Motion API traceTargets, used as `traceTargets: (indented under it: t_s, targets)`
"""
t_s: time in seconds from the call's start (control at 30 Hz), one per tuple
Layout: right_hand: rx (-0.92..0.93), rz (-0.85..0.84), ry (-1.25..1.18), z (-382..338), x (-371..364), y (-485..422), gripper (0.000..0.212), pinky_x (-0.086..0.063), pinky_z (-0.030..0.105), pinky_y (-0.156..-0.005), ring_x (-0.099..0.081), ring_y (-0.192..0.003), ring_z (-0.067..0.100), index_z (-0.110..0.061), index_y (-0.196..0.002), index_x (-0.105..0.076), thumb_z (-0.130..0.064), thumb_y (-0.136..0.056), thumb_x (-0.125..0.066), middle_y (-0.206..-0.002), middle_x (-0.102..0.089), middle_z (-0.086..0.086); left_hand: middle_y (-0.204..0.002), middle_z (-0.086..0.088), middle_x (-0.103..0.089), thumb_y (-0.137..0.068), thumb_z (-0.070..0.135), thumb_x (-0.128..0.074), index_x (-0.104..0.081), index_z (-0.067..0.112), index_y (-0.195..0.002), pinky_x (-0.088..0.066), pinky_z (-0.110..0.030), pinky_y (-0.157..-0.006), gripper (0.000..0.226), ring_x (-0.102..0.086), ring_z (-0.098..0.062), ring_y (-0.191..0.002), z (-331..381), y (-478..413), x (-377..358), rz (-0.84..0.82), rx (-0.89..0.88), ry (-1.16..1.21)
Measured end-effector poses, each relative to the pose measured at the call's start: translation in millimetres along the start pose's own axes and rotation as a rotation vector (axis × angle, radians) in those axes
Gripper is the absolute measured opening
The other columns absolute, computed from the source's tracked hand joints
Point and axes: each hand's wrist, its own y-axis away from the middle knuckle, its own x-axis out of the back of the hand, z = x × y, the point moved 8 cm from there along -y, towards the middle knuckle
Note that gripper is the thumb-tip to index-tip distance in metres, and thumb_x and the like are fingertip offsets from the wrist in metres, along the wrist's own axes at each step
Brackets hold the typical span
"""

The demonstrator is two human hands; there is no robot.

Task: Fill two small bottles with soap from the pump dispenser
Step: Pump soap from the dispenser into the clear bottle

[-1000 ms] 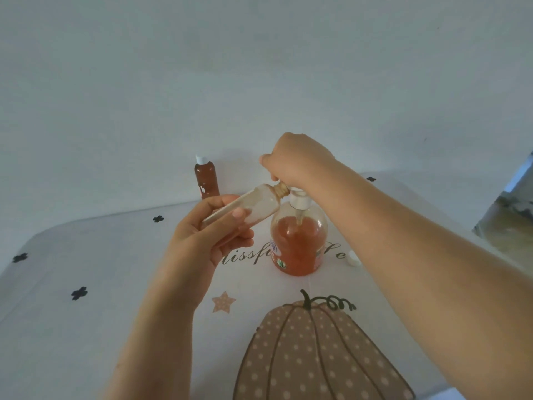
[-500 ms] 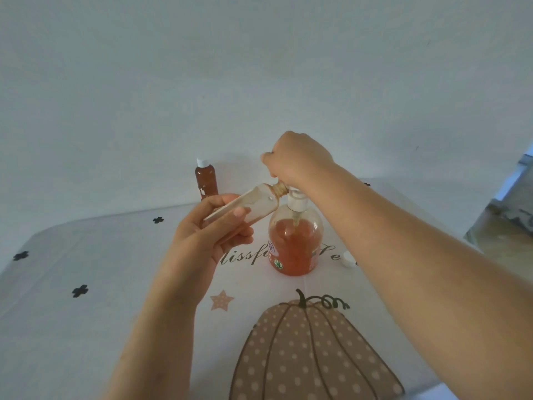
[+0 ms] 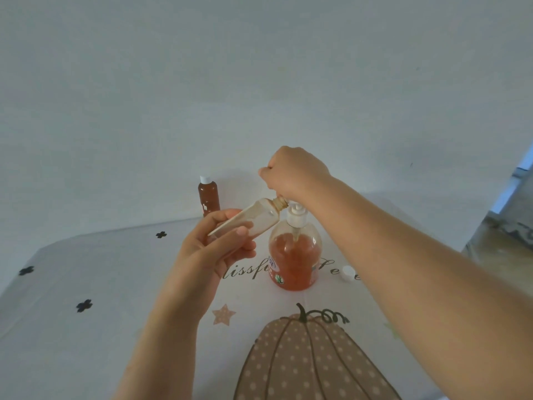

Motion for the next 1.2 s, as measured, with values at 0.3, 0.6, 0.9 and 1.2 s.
traceTargets:
  t_s: [0.3, 0.6, 0.9, 1.2]
  targets:
    - [-0.024, -0.027, -0.011, 9, -16, -5, 0.024, -0.038, 0.026, -0.058, -0.066, -0.079, 0.024, -0.013, -0.093, -0.070, -0.025, -0.095, -0.049, -0.088, -0.072, 0.003, -0.083, -0.012, -0.068, -0.072, 0.009, -0.070, -0.073, 0.015, -0.089, -0.057, -0.029, -0.068, 0.018, -0.066, -0.022, -0.070, -6, -4, 5, -0.009, 0.033, -0.061]
    - [-0.043, -0.046, -0.004, 11, -20, -3, 0.026, -0.038, 0.026, -0.057, -0.068, -0.078, 0.022, -0.014, -0.093, -0.071, -0.027, -0.095, -0.048, -0.087, -0.073, 0.001, -0.092, -0.016, -0.069, -0.071, 0.008, -0.069, -0.072, 0.012, -0.091, -0.057, -0.030, -0.068, 0.021, -0.066, -0.022, -0.069, -7, -2, 6, 0.005, 0.045, -0.043]
    - [-0.024, 0.075, -0.018, 6, 1, 1, 0.025, -0.038, 0.026, -0.057, -0.062, -0.071, 0.025, -0.012, -0.080, -0.062, -0.024, -0.095, -0.047, -0.086, -0.074, 0.006, -0.093, -0.014, -0.069, -0.073, 0.009, -0.069, -0.067, 0.008, -0.100, -0.057, -0.030, -0.071, 0.027, -0.066, -0.022, -0.070, 0, 1, 1, -0.002, 0.016, -0.017]
    - [0.000, 0.054, 0.053, 1, 4, 1, 0.030, -0.034, 0.025, -0.053, -0.055, -0.063, 0.024, -0.013, -0.069, -0.053, -0.023, -0.097, -0.047, -0.076, -0.069, 0.003, -0.095, -0.015, -0.069, -0.073, 0.011, -0.070, -0.066, 0.008, -0.102, -0.057, -0.030, -0.071, 0.030, -0.067, -0.022, -0.071, -1, 2, -1, 0.000, 0.025, 0.009]
